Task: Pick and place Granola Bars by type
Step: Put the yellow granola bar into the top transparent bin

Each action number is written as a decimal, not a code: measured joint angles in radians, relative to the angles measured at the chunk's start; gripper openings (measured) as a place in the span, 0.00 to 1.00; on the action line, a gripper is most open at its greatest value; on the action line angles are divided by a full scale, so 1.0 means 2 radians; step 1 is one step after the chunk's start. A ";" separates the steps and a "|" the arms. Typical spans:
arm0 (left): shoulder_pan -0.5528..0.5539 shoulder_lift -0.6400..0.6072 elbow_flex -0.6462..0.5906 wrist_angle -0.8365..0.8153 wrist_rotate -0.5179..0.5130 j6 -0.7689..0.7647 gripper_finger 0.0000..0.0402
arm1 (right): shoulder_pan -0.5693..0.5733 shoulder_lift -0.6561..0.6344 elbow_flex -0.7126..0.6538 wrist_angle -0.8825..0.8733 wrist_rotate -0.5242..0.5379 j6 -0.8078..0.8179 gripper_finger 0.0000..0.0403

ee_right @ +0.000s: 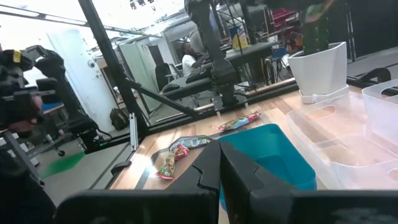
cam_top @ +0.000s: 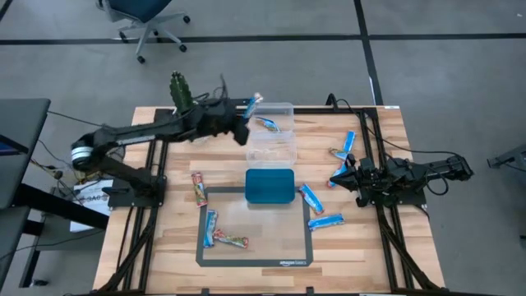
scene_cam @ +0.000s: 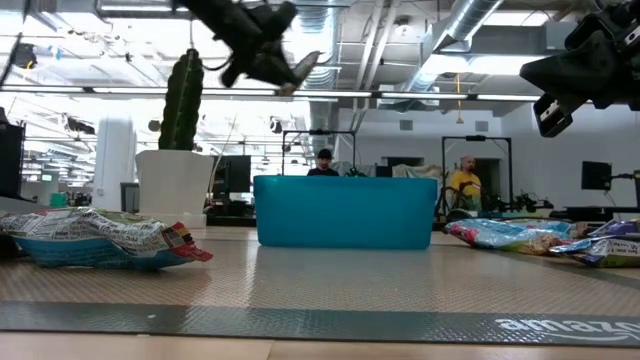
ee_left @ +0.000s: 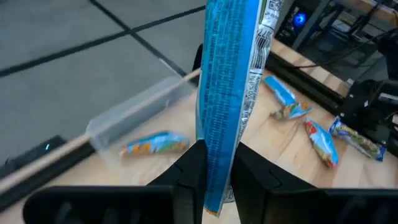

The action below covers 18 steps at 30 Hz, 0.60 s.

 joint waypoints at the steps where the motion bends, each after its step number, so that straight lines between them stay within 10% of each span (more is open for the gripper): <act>1: 0.003 0.015 0.017 -0.005 0.004 0.007 0.14 | 0.000 0.000 0.000 0.000 0.000 0.000 0.00; 18: 0.050 0.207 0.219 -0.182 0.009 0.123 0.14 | 0.000 0.000 0.000 0.000 0.000 0.000 0.00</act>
